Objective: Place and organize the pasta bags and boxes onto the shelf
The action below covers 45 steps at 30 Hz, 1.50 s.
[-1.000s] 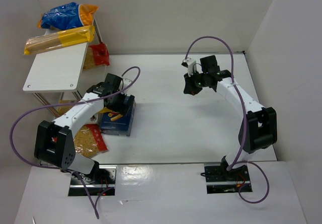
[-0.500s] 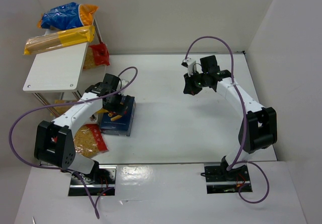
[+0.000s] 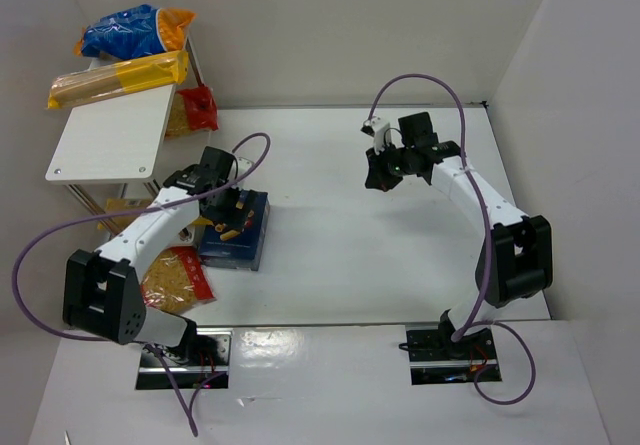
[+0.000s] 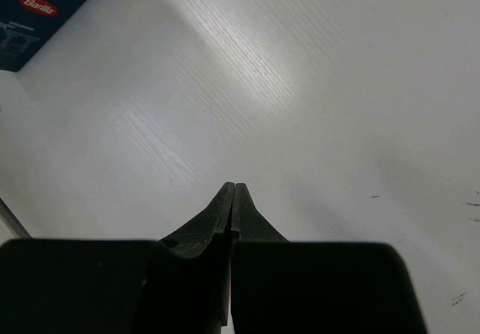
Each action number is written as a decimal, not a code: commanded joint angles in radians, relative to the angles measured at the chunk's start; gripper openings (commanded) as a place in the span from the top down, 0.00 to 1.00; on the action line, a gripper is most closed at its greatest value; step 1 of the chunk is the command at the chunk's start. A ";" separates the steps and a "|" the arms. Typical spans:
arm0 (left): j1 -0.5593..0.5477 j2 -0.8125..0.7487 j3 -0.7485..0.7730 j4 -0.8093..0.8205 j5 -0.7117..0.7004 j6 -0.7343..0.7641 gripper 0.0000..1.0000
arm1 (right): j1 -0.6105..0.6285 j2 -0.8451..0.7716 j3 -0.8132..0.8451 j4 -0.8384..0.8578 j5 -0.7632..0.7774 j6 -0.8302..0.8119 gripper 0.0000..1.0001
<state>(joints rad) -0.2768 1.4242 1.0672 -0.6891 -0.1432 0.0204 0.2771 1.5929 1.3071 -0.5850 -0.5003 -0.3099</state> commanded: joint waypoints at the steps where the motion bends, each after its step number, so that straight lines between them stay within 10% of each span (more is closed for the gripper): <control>1: -0.025 -0.096 0.011 -0.043 0.114 0.058 0.00 | -0.004 -0.091 -0.044 0.019 0.008 -0.023 1.00; 8: -0.053 -0.269 0.057 -0.125 0.318 0.239 0.00 | -0.121 -0.181 -0.146 0.019 -0.003 -0.023 0.93; 12: -0.053 -0.330 0.057 -0.156 0.437 0.329 0.00 | -0.235 -0.237 -0.190 -0.003 -0.036 -0.014 0.38; 19: -0.016 -0.432 0.036 -0.208 0.585 0.438 0.00 | -0.387 -0.332 -0.256 -0.044 -0.101 0.005 0.03; 45: 0.041 -0.473 0.025 -0.247 0.732 0.481 0.00 | -0.587 -0.476 -0.359 -0.024 -0.130 0.006 0.01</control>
<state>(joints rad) -0.2424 0.9577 1.0927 -0.9321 0.5446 0.4728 -0.2958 1.1538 0.9531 -0.6216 -0.6094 -0.3038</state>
